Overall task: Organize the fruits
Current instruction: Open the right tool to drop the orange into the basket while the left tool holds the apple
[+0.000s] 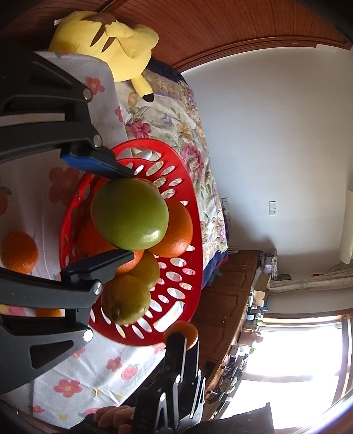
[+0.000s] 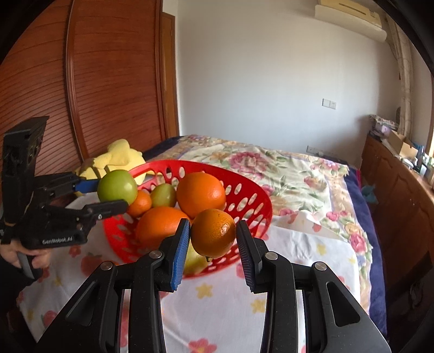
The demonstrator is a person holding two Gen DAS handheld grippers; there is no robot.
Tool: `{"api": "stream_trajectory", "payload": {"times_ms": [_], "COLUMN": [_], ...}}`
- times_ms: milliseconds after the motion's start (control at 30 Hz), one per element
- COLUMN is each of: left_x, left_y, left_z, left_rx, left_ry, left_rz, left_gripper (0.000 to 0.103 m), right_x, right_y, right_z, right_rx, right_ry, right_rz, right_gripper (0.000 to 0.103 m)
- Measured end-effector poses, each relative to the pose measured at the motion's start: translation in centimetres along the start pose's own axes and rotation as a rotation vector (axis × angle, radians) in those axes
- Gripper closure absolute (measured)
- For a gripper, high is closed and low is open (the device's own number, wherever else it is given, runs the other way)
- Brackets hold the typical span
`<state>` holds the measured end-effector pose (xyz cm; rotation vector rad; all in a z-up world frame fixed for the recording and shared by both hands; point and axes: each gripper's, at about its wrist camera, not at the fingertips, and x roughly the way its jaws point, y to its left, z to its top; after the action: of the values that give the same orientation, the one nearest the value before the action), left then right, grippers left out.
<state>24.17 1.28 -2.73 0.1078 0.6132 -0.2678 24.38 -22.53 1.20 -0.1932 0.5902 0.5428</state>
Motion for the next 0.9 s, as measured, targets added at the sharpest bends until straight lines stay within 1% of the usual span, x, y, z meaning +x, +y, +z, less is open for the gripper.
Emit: {"api": "stream_trajectory", "payload": {"times_ms": [100,233,400,700,800,900], "left_x": [0.7,0.7,0.7,0.8,0.8,0.8], "left_y": [0.3,0.2,0.3,0.6,0.6,0.6], "left_z": [-0.2,-0.3,-0.5,-0.5,-0.5,-0.5], "left_rx": [-0.007,-0.005,-0.013,-0.017,-0.017,-0.015], "left_ry": [0.008,-0.005,-0.014,-0.018,-0.019,-0.017], "left_rz": [-0.006,-0.009,-0.020,-0.026,-0.025,-0.023], "left_gripper": [0.052,0.052,0.052,0.052,0.051,0.051], "right_x": [1.7,3.9,5.3,6.9,6.8,6.7], "right_y": [-0.3,-1.0,-1.1,-1.2,-1.1,-1.0], "right_z": [0.3,0.3,0.6,0.6,0.6,0.6], "right_rx": [0.000,0.016,0.006,-0.002,0.000,-0.001], "right_ry": [0.015,0.041,0.052,0.064,0.063,0.062], "right_rz": [0.008,0.015,0.013,-0.003,-0.002,-0.002], "right_gripper": [0.068,0.068,0.068,0.068,0.064,0.063]}}
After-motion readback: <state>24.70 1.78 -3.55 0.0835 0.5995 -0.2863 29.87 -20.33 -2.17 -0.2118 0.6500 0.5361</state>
